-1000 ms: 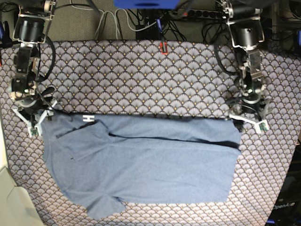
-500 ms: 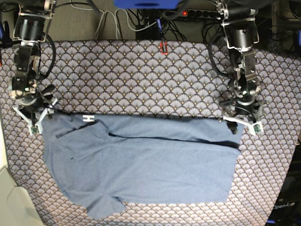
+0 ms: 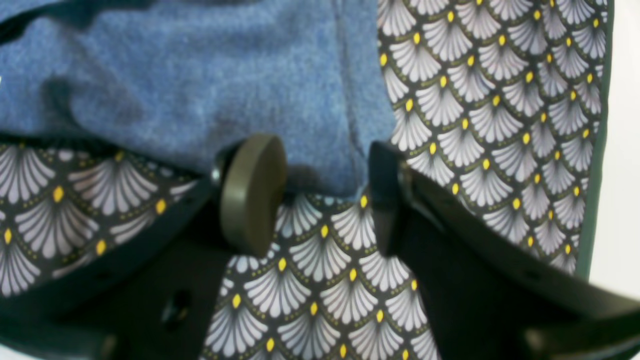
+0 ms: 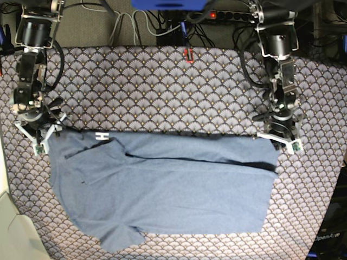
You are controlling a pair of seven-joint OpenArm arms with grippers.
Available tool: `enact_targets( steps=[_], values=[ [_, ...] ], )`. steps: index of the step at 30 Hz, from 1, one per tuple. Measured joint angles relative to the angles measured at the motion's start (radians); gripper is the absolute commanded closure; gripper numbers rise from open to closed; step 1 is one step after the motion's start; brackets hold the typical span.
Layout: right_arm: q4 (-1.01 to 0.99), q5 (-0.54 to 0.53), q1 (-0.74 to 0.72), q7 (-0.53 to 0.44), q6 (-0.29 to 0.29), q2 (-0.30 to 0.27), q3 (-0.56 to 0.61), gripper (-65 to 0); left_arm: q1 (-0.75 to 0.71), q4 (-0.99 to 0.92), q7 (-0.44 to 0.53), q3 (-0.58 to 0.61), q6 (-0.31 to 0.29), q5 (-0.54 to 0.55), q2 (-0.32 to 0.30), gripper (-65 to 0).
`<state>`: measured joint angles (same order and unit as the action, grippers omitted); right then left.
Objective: Fold the T-shirt properly
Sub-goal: 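Regrasp the folded edge near the collar with both grippers, then drag the shirt back toward the robot with both grippers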
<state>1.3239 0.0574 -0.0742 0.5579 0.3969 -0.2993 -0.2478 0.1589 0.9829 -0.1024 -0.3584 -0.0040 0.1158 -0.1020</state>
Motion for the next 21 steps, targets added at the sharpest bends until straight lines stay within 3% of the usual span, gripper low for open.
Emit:
enact_targets(
  steps=[3, 21],
  values=[
    [0.0, 0.003, 0.0, 0.0, 0.0, -0.002, 0.0, -31.0, 0.003, -0.012, 0.01, 0.0, 0.0, 0.0, 0.0, -0.5],
    [0.062, 0.005, 0.018, -0.005, 0.003, -0.016, -0.002, -31.0, -0.014, 0.037, -0.021, 0.0, 0.0, 0.0, 0.0, -0.6]
  ],
)
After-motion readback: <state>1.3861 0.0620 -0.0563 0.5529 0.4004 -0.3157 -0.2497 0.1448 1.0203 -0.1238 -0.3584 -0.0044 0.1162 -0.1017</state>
